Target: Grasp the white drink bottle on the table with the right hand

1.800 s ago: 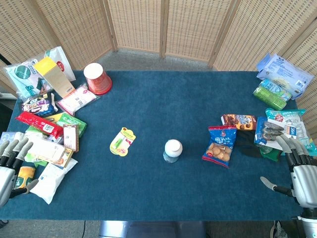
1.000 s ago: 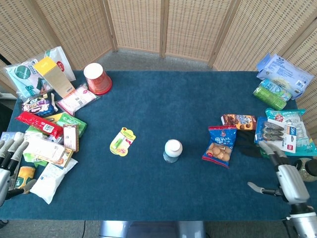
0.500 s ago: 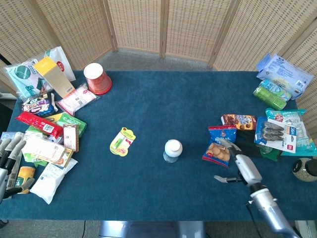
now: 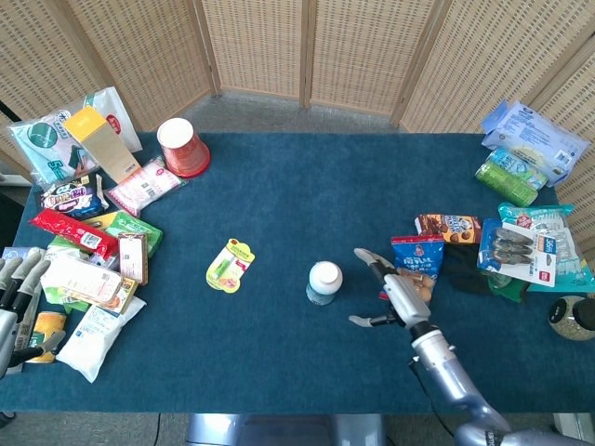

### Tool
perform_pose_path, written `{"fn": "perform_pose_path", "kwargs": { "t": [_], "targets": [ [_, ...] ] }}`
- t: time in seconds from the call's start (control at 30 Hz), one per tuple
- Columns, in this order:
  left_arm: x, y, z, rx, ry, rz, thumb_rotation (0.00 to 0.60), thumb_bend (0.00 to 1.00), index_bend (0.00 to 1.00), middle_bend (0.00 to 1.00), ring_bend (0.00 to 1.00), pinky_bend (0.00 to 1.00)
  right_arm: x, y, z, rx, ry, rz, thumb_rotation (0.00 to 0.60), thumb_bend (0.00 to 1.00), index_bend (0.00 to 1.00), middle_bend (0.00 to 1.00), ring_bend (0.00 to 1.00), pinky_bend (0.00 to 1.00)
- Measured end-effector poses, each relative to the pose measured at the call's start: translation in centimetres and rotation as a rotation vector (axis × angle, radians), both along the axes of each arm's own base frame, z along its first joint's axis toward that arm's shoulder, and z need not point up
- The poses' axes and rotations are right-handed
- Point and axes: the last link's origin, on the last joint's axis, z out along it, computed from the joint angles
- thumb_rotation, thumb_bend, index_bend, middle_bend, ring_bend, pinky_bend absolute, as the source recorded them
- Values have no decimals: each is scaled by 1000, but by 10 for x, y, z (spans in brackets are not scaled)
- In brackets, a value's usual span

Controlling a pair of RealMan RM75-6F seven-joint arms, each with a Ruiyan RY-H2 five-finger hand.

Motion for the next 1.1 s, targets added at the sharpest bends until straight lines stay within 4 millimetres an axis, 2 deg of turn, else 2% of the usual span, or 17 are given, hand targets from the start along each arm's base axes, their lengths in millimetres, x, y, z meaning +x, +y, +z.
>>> {"fn": "perform_pose_path", "kwargs": {
  "t": [0.17,0.47,0.5,0.53,0.57,0.63,0.67,0.7,0.77,0.97,1.1],
  "targets": [
    [-2,2,1,3,0,10,600,0,5,0,0,0,21,-8,-11,14,-17,20,600,0,0,0,0,0],
    [-3,3,-1,-1,2,15,600,0,4,0,0,0,44,-5,-32,45,-68,22,600,0,0,3,0,0],
    [-3,3,-1,-1,2,15,600,0,4,0,0,0,46,-6,-34,41,-76,19,600,0,2,53,0,0],
    [-3,3,-1,-1,1,15,600,0,4,0,0,0,47,-7,-36,35,-84,15,600,0,36,149,10,29],
    [-3,3,0,1,0,15,600,0,4,0,0,0,48,-9,-39,22,-90,11,600,0,102,276,51,99],
    [-3,3,1,6,-2,16,600,0,4,0,0,0,48,-12,-42,-3,-94,5,600,0,271,475,192,297],
    [-3,3,2,9,-3,17,600,0,5,0,0,0,47,-14,-44,-21,-94,0,600,0,334,539,258,375],
    [-4,3,3,11,-4,18,600,0,5,0,0,0,47,-16,-45,-36,-94,-5,600,0,398,606,324,442],
    [-4,3,4,13,-7,20,600,0,4,0,0,0,44,-19,-47,-73,-93,-16,600,0,486,702,415,516],
    [-4,3,5,13,-9,17,600,0,4,0,0,0,37,-21,-42,-141,-112,-38,600,8,528,750,452,561],
    [-3,2,4,11,-11,13,600,0,4,0,0,0,41,-20,-34,-158,-123,-22,600,17,531,752,453,562]
  ]
}}
